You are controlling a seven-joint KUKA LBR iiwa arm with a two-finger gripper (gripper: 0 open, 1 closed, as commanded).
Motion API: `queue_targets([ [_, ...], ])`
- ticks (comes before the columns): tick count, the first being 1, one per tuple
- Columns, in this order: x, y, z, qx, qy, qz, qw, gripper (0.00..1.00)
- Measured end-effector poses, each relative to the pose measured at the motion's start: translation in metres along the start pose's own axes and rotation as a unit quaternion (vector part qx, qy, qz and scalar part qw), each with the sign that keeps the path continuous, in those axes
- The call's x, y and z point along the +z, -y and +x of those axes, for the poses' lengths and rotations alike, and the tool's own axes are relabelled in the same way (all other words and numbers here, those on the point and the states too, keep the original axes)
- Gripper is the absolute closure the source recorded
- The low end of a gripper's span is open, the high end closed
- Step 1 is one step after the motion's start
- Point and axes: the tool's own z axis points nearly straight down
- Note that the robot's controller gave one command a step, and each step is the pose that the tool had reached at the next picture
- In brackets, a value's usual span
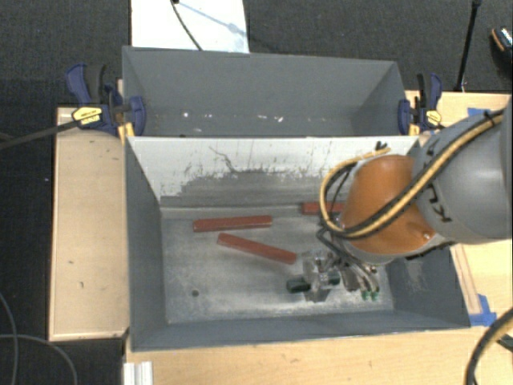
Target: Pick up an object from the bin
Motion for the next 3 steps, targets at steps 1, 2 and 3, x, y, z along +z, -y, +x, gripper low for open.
queue_targets([
  [1,-0.005,0.000,-0.001,-0.002,0.0001,0.000,1.0000,1.00],
  [2,-0.065,0.000,-0.003,-0.004,0.0011,0.000,1.0000,1.00],
  [3,-0.095,0.001,-0.005,-0.005,0.0003,0.000,1.0000,1.00],
])
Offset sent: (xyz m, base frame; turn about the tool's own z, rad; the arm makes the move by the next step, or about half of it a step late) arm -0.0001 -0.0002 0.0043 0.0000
